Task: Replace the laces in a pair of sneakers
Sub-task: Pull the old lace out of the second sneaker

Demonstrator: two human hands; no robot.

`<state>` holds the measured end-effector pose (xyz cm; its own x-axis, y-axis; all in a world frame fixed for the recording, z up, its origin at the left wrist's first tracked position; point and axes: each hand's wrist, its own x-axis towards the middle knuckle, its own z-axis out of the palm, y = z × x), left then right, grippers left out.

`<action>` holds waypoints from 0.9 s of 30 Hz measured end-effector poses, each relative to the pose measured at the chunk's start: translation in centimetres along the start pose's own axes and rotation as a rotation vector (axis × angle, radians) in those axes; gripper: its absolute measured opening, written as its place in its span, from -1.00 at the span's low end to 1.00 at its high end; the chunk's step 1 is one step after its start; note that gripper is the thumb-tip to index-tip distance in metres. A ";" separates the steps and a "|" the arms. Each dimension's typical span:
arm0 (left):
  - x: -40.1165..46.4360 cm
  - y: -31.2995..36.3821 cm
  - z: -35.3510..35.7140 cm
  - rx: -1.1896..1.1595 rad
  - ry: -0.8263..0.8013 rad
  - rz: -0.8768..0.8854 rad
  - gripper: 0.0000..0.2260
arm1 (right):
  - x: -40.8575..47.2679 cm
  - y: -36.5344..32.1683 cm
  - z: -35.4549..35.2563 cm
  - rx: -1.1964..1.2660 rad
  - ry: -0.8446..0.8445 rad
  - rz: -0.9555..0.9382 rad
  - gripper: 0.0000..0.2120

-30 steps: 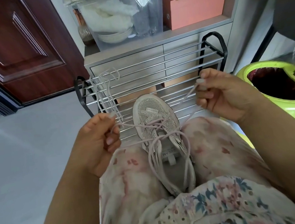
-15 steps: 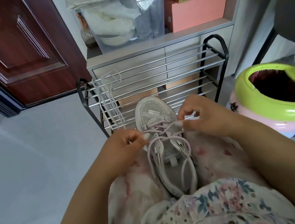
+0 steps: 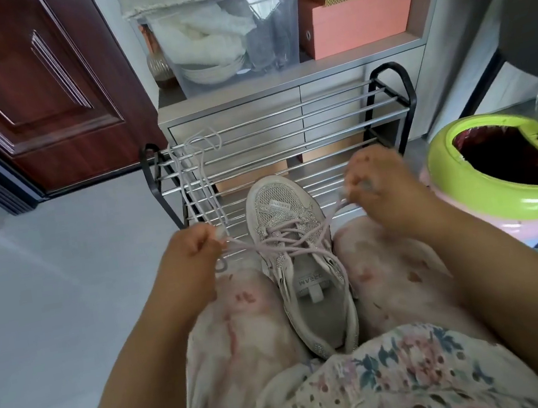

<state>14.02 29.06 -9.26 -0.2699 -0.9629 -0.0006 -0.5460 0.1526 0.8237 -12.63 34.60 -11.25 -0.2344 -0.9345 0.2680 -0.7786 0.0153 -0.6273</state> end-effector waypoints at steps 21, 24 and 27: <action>-0.9 -0.7 2.9 0.169 0.001 0.369 -0.70 | -1.5 -1.5 1.9 -0.053 -0.317 -0.246 -0.61; -0.7 -1.2 3.1 0.248 -0.026 0.367 -0.91 | -1.5 -1.4 2.1 -0.063 -0.349 -0.256 -0.63; -0.7 -1.2 3.5 0.294 -0.082 0.289 -0.94 | -1.2 -1.1 2.4 -0.072 -0.372 -0.249 -0.67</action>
<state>12.05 30.30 -12.23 -0.5013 -0.8518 0.1519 -0.6385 0.4827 0.5995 -10.06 34.84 -12.68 0.1803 -0.9769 0.1147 -0.8263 -0.2137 -0.5211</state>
